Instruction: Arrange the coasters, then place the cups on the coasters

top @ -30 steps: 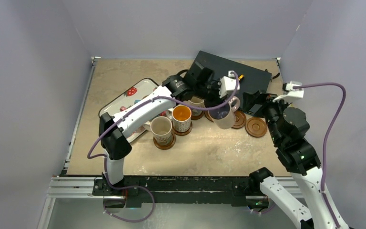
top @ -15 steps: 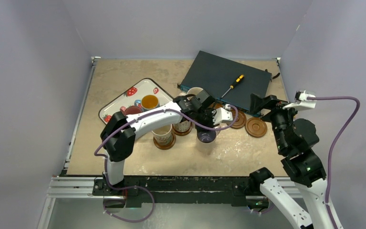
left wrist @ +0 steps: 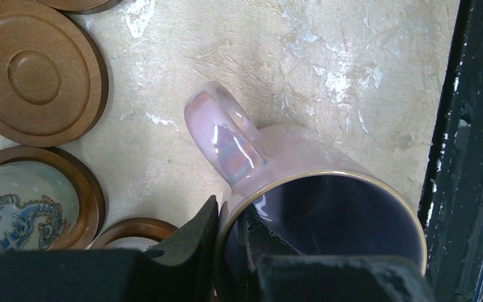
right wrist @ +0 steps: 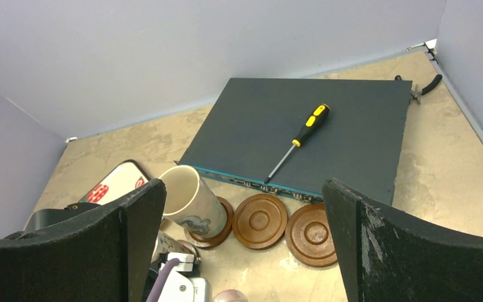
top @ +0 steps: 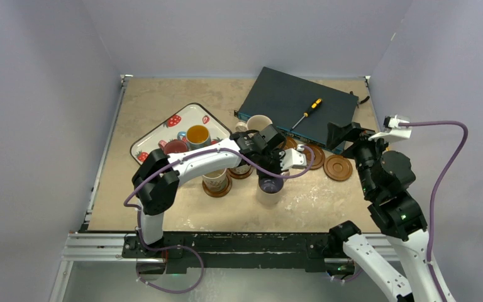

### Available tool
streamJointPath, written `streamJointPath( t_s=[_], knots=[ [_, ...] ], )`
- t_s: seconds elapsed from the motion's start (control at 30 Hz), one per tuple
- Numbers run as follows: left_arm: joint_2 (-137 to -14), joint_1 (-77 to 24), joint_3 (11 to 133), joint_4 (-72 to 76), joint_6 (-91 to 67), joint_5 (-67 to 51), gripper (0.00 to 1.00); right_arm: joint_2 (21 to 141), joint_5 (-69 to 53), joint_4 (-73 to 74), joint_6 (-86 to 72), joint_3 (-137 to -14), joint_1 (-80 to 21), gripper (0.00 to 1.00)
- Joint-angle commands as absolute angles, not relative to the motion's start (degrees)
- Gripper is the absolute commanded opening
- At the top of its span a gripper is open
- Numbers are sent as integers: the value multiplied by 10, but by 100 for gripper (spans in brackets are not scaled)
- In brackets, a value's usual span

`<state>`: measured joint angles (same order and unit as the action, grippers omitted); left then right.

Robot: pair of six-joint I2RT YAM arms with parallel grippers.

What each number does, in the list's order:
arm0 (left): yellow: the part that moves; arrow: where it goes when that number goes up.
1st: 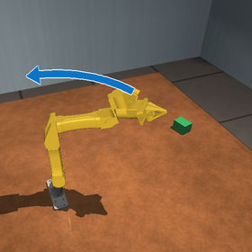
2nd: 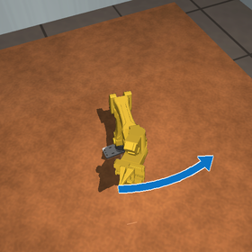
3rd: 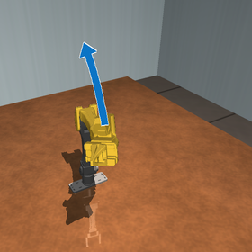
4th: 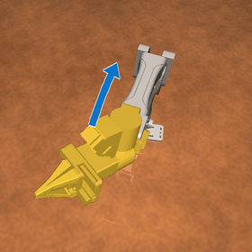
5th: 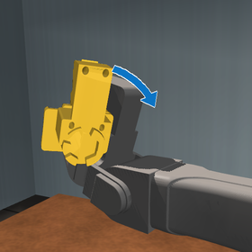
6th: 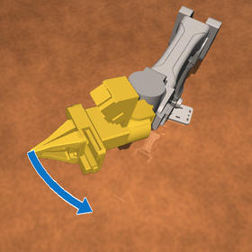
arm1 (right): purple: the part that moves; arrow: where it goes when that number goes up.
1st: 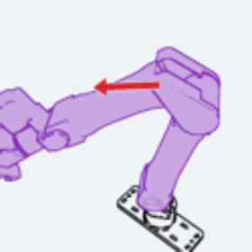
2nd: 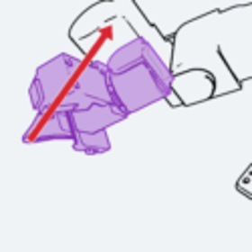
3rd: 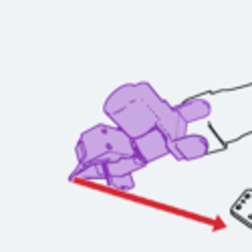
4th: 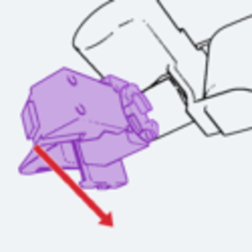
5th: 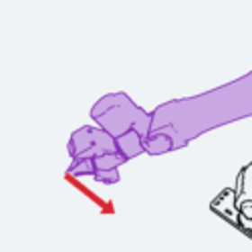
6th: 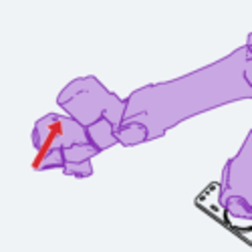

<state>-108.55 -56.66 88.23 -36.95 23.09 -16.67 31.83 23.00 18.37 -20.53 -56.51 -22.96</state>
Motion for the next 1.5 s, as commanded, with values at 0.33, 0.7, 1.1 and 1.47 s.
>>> streamJointPath(
  t_s=[0.33, 0.7, 1.1, 1.47],
  knots=[
    [-1031, -568, 884, -335, 198, -174, 18, 326, 220, 196, -210, -575, -231, 98],
    [-918, -550, 899, -297, 142, -192, 50, 341, 196, 225, -210, -585, -231, 98],
    [-755, -329, 772, -125, -45, -76, 56, 440, -14, 290, -257, -545, -231, 81],
    [-720, -257, 653, -33, -82, -34, 56, 535, -22, 319, -352, -469, -361, 66]
  ],
)
